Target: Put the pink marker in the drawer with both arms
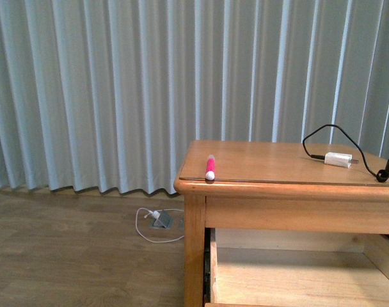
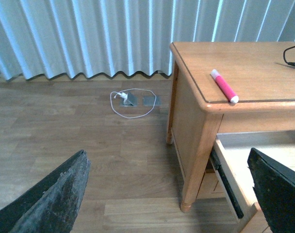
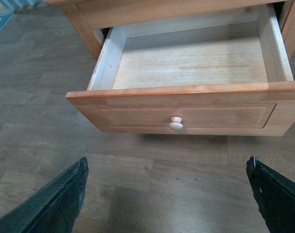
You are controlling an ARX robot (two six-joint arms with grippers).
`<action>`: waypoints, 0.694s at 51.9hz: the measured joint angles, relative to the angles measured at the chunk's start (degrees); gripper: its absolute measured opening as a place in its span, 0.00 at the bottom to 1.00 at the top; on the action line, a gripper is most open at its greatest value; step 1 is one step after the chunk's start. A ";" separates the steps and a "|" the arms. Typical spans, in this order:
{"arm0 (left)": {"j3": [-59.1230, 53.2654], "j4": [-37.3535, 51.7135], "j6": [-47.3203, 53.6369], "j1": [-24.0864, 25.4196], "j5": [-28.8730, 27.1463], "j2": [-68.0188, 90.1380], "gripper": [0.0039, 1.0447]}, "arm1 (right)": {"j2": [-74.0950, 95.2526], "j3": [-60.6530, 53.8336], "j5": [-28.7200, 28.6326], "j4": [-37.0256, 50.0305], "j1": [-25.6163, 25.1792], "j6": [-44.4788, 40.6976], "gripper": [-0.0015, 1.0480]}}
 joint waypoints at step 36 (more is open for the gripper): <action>56.83 -8.02 -1.01 -6.38 0.04 65.90 0.95 | -0.02 0.00 0.00 0.00 0.00 0.00 0.92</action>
